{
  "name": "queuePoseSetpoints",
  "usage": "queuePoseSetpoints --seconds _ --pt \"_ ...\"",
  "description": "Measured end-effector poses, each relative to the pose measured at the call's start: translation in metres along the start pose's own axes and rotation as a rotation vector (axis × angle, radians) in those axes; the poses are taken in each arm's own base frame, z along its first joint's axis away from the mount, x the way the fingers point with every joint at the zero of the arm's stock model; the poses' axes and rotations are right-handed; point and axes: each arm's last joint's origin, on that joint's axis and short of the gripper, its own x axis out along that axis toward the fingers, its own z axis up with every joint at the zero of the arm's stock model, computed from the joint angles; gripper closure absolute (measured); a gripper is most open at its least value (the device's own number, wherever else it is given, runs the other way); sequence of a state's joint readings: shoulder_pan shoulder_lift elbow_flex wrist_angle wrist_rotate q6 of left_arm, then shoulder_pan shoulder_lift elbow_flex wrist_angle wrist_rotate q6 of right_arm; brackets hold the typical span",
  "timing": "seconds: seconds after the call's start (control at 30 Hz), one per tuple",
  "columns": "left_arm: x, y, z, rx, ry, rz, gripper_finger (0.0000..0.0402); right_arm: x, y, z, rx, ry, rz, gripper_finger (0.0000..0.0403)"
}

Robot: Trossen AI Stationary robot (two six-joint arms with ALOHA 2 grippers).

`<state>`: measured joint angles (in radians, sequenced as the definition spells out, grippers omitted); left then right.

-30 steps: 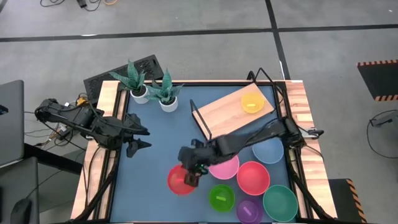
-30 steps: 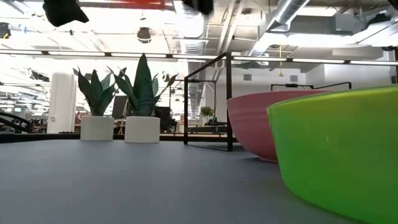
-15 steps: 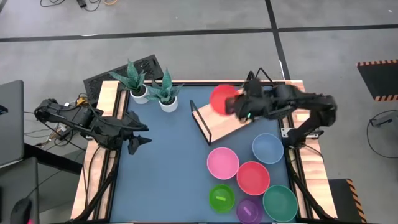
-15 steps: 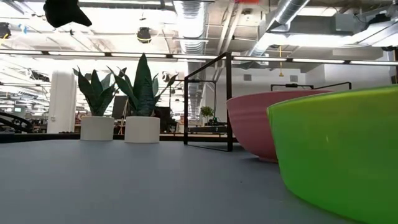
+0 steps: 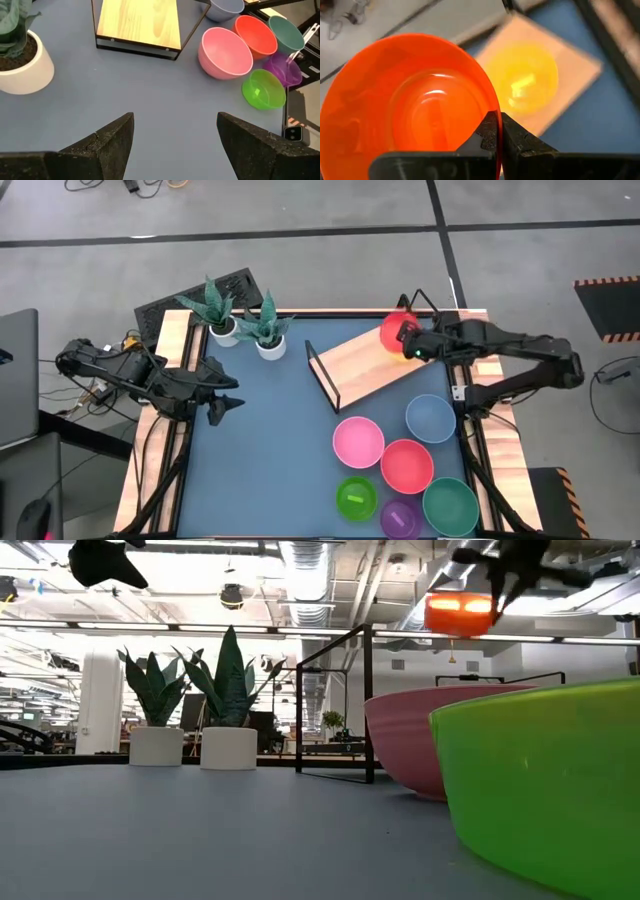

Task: Place and stack bowls onto a shelf
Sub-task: Stack the small orange bowl on top of the small yellow bowl on the shelf

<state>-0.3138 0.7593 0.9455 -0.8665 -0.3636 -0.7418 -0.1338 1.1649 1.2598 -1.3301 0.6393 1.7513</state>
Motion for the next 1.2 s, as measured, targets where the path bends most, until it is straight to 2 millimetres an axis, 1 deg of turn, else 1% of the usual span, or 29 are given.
queuePoseSetpoints --seconds 0.2,0.3,0.43,0.63,0.77,0.93,1.2 --pt "0.000 0.000 0.000 0.000 -0.008 0.009 0.0132 0.036 -0.021 -0.023 0.177 0.045 -0.067 0.0380" --pt "0.000 0.000 0.000 0.000 -0.008 0.010 0.0132 0.048 -0.025 -0.025 0.238 0.044 -0.094 0.0380" --pt "0.000 0.001 -0.001 0.004 0.000 0.020 0.0132 0.060 -0.030 -0.021 0.301 0.027 -0.148 0.0380" --pt "0.000 0.003 -0.002 -0.004 0.015 0.034 0.0132 0.071 -0.033 -0.003 0.363 -0.018 -0.211 0.0380" --pt "0.000 0.003 -0.002 -0.008 0.016 0.038 0.0132 0.075 -0.035 0.005 0.381 -0.030 -0.237 0.0380" --pt "0.000 0.003 -0.003 -0.007 0.015 0.040 0.0132 0.080 -0.036 0.012 0.342 -0.017 -0.266 0.0380" --pt "0.000 0.004 -0.002 -0.007 -0.003 0.059 0.0132 0.095 -0.033 0.014 0.252 0.001 -0.310 0.0380"
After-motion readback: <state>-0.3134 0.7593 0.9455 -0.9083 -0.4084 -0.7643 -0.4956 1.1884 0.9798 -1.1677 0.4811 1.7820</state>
